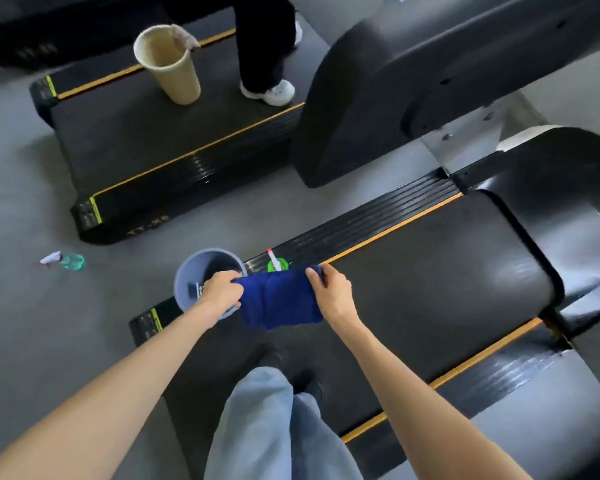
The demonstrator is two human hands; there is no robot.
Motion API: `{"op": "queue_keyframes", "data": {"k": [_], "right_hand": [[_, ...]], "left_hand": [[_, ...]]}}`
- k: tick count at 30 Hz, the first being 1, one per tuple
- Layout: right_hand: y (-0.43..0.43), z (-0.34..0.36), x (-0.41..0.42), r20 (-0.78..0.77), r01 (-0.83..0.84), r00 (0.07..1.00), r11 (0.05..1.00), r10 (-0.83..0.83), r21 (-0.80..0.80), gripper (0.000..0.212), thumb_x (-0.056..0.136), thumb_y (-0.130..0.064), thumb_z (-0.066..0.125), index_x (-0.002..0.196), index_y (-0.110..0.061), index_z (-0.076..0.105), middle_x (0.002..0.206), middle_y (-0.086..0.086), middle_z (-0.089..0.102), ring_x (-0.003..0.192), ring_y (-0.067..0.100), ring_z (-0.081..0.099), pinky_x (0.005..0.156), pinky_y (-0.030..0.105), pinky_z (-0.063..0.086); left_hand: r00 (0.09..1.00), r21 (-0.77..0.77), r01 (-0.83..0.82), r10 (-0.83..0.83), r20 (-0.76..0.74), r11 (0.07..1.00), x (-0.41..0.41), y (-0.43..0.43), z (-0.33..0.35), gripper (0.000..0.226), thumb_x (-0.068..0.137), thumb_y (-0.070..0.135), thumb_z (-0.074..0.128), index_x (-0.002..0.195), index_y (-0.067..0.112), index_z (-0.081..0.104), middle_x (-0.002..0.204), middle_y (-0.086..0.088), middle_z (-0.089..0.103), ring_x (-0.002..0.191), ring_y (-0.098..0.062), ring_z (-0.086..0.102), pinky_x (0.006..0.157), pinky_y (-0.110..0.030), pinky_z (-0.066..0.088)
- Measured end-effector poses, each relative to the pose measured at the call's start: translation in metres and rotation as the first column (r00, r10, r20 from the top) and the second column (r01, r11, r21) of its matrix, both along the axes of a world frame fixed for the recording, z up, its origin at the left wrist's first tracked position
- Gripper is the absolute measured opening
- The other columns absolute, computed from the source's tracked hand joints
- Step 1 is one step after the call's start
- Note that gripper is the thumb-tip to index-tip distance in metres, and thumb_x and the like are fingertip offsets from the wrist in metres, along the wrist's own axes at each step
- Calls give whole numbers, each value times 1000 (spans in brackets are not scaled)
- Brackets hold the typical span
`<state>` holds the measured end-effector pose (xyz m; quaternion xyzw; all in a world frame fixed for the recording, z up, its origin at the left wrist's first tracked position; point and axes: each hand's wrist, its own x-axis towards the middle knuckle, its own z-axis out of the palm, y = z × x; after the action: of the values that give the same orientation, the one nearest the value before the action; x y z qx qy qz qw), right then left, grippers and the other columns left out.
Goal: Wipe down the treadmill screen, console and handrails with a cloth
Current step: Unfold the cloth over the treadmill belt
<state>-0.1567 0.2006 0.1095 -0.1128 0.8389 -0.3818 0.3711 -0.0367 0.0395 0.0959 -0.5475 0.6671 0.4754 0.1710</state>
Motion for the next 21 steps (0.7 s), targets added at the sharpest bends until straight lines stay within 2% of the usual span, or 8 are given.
{"op": "queue_keyframes", "data": {"k": [2,5,6,9,11,14,16,21], "right_hand": [[-15,-23,19,50,-112,993,993,111,21,24,96,-29,49,90,-6,56,81,5,56,74,17,47,61,24,32],[-42,-62,45,100,-204,975,978,199,42,25,95,-27,51,104,-5,59,86,4,57,79,17,51,67,23,36],[-51,-77,54,127,-207,971,978,201,36,25,94,-27,52,106,-5,59,88,5,60,81,19,54,69,26,41],[-77,-127,84,267,-217,942,976,204,18,23,91,-21,57,111,-9,57,94,10,65,87,23,63,79,45,55],[-93,-166,97,300,-233,931,971,208,48,23,90,-16,56,112,-9,56,97,12,65,90,25,64,81,49,54],[-111,-219,104,237,-109,969,982,70,154,25,92,-14,44,113,-6,57,107,15,62,96,26,58,89,37,49],[-116,-247,105,177,-28,984,970,-15,241,27,95,-15,40,114,-4,56,113,15,60,100,27,55,88,33,42],[-128,-312,107,144,17,987,934,-73,357,30,97,-19,34,116,-3,52,118,15,57,97,26,52,83,31,40]], "left_hand": [[996,0,-77,77,36,997,26,-13,-18,32,83,-4,40,94,16,62,90,-14,64,70,-26,62,54,-18,45],[986,-84,-130,138,97,988,54,-40,-53,33,85,-2,43,105,12,65,94,-14,65,78,-27,59,69,-23,41],[983,-111,-126,139,120,986,64,-48,-67,34,85,-1,43,107,11,66,97,-14,65,85,-29,60,73,-25,43],[974,-137,-134,156,162,981,89,-67,-112,40,84,4,43,116,14,65,118,-18,61,100,-35,63,88,-31,51],[978,-141,-97,121,171,985,98,-79,-146,41,85,4,42,117,15,64,118,-18,61,98,-34,64,83,-30,53],[988,-145,-24,45,146,989,98,-100,-197,32,84,3,42,103,14,66,105,-16,66,94,-30,62,72,-25,45],[990,-139,18,1,138,990,95,-111,-227,25,85,5,43,92,15,66,98,-15,67,89,-28,59,70,-26,42],[992,-126,81,-68,104,989,83,-123,-293,19,90,6,44,92,13,62,93,-11,59,78,-24,48,68,-29,39]]}}
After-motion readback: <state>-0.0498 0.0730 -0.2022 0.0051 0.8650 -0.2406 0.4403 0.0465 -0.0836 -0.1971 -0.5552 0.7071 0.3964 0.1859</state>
